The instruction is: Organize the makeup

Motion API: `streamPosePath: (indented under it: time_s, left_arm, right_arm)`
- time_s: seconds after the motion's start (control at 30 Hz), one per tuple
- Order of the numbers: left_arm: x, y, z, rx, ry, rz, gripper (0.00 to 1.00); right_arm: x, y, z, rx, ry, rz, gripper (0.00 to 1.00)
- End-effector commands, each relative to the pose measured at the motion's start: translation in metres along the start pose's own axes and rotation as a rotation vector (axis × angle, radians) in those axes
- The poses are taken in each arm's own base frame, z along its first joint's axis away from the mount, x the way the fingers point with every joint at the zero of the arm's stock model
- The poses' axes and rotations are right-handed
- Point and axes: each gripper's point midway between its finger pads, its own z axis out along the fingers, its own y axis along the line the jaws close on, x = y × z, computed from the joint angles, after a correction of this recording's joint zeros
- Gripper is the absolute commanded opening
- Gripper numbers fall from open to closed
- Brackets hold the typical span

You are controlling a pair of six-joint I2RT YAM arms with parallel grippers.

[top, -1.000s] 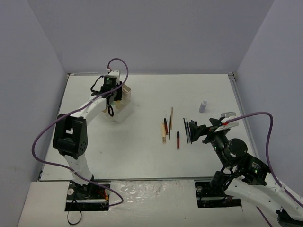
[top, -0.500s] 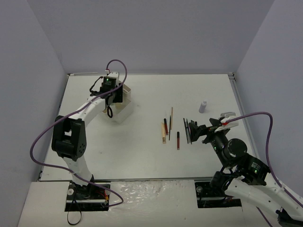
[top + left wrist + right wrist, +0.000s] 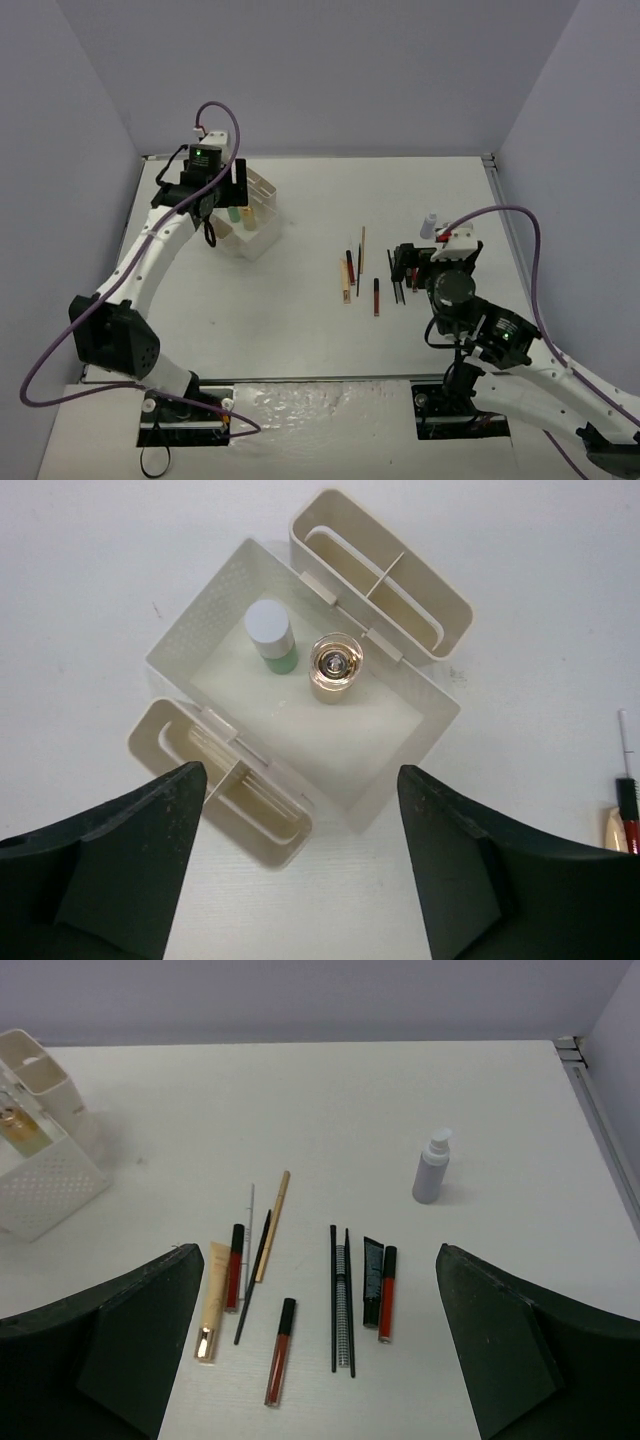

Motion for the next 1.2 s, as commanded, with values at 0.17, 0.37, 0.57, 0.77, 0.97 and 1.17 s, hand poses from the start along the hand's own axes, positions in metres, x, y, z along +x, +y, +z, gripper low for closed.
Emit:
streamPosePath:
  time_s: [0.17,0.37,0.57,0.77,0.97,1.17]
  left_arm:
    - [-0.001,0.024,-0.106,-0.005,-0.124,-0.034,0.88]
    - [0.027,0.034,-0.136,0.005,-0.172,-0.037,0.93]
    - [0.062,0.043,-0.144,0.002,-0.194,-0.049,0.96]
    - [0.084,0.047,-0.136,-0.017,-0.170,-0.058,0.97]
    - [0.090,0.048,-0.135,-0.019,-0.165,-0.055,0.97]
    - [0.090,0.052,-0.135,-0.041,-0.166,-0.056,0.97]
  right_arm:
    - [-0.002,-0.007,0.066,0.134,0.076,0.027,1.00]
    - [0.022,-0.046,0.116,0.169,0.162,0.070,0.99]
    - [0.053,-0.085,0.156,0.196,0.217,0.113,0.95]
    - [0.095,-0.100,0.196,0.179,0.266,0.094,0.90]
    - [0.126,-0.113,0.220,0.159,0.278,0.088,0.86]
    - [0.133,-0.120,0.232,0.146,0.269,0.087,0.81]
